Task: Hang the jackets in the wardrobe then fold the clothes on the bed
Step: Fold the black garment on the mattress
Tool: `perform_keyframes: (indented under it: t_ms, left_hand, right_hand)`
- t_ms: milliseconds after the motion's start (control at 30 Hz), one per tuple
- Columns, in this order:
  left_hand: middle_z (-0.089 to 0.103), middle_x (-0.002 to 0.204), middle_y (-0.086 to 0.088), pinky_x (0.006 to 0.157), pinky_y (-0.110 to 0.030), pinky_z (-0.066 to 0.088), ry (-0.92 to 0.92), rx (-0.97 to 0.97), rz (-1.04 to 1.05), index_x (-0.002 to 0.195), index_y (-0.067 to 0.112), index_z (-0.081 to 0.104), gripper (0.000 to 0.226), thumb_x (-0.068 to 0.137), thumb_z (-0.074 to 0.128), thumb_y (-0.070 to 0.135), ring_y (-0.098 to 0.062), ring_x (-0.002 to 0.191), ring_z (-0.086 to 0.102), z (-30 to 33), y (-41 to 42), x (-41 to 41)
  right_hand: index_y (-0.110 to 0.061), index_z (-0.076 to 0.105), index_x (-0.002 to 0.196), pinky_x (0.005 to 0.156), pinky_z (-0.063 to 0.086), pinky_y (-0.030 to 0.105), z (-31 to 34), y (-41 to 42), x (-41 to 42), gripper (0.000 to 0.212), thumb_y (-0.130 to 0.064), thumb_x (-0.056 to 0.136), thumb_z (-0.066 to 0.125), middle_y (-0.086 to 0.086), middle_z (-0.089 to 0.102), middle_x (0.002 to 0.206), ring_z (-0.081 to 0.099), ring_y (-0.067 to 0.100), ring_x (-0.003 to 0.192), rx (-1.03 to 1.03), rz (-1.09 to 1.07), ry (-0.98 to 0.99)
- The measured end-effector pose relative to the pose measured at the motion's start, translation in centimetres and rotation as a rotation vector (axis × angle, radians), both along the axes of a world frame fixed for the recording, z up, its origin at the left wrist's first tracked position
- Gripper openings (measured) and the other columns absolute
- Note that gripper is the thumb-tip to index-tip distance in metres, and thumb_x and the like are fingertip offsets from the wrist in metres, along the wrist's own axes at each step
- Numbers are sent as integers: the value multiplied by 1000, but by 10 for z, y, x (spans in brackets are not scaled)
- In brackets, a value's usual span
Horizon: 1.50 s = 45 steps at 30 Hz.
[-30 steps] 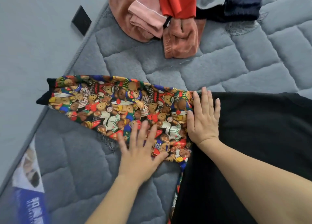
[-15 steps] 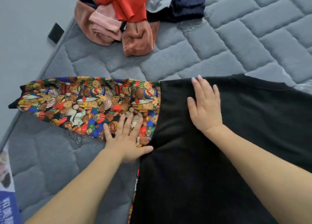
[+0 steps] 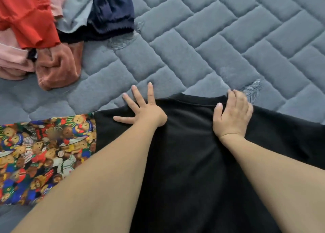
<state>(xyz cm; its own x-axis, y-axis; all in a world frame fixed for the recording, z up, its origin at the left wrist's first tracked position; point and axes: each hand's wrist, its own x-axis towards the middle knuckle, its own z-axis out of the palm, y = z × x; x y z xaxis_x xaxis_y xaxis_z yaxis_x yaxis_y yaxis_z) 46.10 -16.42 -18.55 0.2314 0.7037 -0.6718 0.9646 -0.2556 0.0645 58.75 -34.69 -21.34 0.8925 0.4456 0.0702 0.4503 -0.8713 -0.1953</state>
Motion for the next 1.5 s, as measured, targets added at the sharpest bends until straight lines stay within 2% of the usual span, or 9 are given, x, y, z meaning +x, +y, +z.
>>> perform_keyframes:
  t_ms: [500,600,700,800,900,1033,1167,1267,1500]
  left_hand:
    - [-53,142,-12,78,-85,-17,137,168,-51,130,38,-50,130,59,52,0,-45,135,-38,-1,-3,25]
    - [2,156,-22,101,-78,-9,58,359,-290,153,14,-5,99,74,55,12,-42,145,0,8,-12,21]
    - [46,126,-11,112,-63,18,-187,532,-507,123,13,45,51,76,58,22,-35,121,40,25,-23,18]
    - [54,108,-6,94,-44,35,-307,526,-634,103,16,53,25,83,59,29,-31,104,51,50,-34,12]
    - [51,110,-8,87,-41,35,-330,720,-802,102,15,57,16,86,56,18,-32,103,48,61,-47,-6]
    - [33,139,-16,109,-47,26,-135,670,-872,131,8,43,39,92,41,10,-36,129,33,48,-86,-51]
    - [-10,160,-13,117,-58,-4,-38,274,-518,146,5,20,64,87,42,18,-31,148,-19,35,-125,-57]
    - [-16,162,-3,114,-60,-12,-308,21,-33,150,9,21,68,87,38,31,-23,146,-26,39,-121,-23]
    - [-43,151,6,80,-68,-36,-204,93,-160,143,45,-29,83,78,3,85,-19,131,-50,-2,-126,-23]
  right_hand:
    - [-6,51,108,118,7,49,-3,-4,7,36,-20,75,45,16,43,140,31,35,138,97,112,-11]
    - [-7,52,107,118,7,47,-7,-5,6,33,-18,76,45,14,46,138,34,33,136,150,111,-41]
    - [-6,54,101,118,10,47,-2,-7,5,28,-16,76,45,13,51,129,42,33,128,246,109,-32]
    - [-2,53,90,109,27,52,18,-12,1,18,-4,72,49,19,55,106,50,39,105,352,149,-19]
    - [2,56,82,99,36,52,38,-34,-4,18,7,67,48,24,57,90,55,42,89,367,259,-80]
    - [4,63,87,110,32,58,56,-76,-24,22,14,68,55,23,66,113,57,43,116,143,564,-104]
    - [1,54,126,116,27,44,58,-118,-40,46,-15,84,60,16,53,138,44,38,132,-98,632,170]
    - [-2,49,130,91,43,46,55,-105,-32,50,-30,89,55,18,62,116,59,39,101,68,423,157]
    - [-22,10,155,114,-12,55,3,-93,-18,69,-56,95,12,19,3,161,-1,38,147,-248,114,69]
